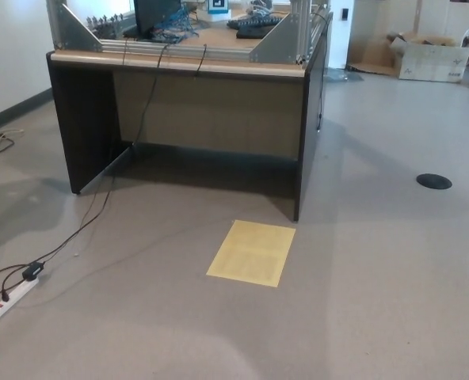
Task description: A person hands over a black lunchbag to the robot and the robot uses its left hand to grab the strips of the lunchbag, the gives it back to the person.
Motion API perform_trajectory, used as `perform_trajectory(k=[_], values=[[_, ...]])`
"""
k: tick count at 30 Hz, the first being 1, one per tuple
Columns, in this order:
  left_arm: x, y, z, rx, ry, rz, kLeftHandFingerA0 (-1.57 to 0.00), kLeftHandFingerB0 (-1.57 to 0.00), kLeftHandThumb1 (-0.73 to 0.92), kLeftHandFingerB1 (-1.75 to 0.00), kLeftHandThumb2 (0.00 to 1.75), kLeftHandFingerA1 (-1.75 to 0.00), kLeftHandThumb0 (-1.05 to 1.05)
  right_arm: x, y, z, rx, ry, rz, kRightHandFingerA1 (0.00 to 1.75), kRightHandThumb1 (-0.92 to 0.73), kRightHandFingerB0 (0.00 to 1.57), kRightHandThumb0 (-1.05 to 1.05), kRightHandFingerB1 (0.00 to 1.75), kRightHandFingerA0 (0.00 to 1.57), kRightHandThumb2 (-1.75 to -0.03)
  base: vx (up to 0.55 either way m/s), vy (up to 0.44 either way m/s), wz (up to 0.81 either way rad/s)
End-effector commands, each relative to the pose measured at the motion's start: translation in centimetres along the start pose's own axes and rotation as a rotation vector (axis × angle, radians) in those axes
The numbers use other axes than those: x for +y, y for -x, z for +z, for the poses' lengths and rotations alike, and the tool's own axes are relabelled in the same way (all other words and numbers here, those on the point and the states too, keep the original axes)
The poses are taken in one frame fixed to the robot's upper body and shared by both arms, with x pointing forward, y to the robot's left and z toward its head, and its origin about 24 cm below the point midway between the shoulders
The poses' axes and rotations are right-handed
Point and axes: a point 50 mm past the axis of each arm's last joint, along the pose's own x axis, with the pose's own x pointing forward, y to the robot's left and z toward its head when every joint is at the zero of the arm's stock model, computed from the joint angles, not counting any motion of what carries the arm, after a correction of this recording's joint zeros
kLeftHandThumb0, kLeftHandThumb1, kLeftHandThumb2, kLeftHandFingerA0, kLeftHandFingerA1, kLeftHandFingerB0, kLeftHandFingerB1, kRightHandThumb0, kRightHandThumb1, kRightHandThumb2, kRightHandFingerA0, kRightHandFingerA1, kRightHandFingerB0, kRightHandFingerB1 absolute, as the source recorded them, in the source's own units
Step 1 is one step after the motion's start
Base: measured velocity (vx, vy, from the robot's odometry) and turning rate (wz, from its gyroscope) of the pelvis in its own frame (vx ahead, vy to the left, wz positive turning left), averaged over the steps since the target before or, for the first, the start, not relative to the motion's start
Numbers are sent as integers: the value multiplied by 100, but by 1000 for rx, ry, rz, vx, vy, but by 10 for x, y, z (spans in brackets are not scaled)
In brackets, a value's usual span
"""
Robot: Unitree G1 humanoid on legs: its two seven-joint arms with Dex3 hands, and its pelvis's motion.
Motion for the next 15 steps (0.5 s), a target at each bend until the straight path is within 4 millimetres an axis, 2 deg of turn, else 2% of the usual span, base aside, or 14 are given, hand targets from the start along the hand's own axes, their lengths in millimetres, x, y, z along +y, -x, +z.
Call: perform_trajectory(k=[1, 2, 3, 6, 8, 9, 10, 11, 12, 15], values=[[18, -5, 19, -145, -17, 99, -2, -8, 54, -25, 56, -26, -64, -5, -3, 3, -19, 20, -16, 46, -73, 57, -52, 44, 61, -62, 0, 0, 0], [32, -11, 38, -237, -20, 129, -5, -7, 44, -22, 79, -21, -68, -5, -4, 3, -17, 20, -13, 46, -73, 57, -53, 44, 62, -62, 0, 0, 0], [40, -14, 49, -288, -23, 138, 0, -5, 44, -21, 83, -20, -68, -5, -4, 4, -18, 16, -13, 46, -73, 57, -54, 44, 62, -62, -33, -6, 7], [62, -19, 84, -439, -15, 173, -1, -4, 45, -17, 81, -14, -69, -4, -7, 6, -24, 16, -10, 46, -73, 57, -53, 44, 62, -62, 0, 0, 0], [84, -23, 122, -554, -28, 196, 0, -3, 45, -10, 76, -3, -70, -3, -8, 9, -35, 9, -10, 46, -73, 57, -50, 44, 62, -62, 0, 0, 0], [95, -23, 147, -632, -39, 204, 0, -3, 45, -10, 76, -3, -70, -3, -9, 10, -36, 3, -9, 46, -73, 57, -50, 44, 62, -62, 0, 0, 0], [103, -22, 163, -679, -74, 215, 0, -2, 46, -9, 79, -4, -72, -3, -10, 10, -39, 7, -10, 46, -73, 58, -50, 44, 62, -61, 0, 0, 0], [113, -20, 187, -754, -118, 246, 0, -1, 45, -13, 80, -9, -69, -3, -11, 12, -44, 13, -9, 63, -61, 47, -51, 57, 58, -98, 0, 0, 0], [118, -18, 203, -797, -127, 252, 0, 0, 44, -13, 80, -11, -67, -2, -11, 12, -49, 16, -11, 47, -73, 58, -51, 45, 63, -62, 0, 0, 0], [129, -10, 243, -904, -166, 259, 0, 0, 48, -3, 81, 0, -77, -1, -11, 14, -53, 14, -10, 47, -73, 58, -51, 45, 63, -62, 0, 0, 0]])
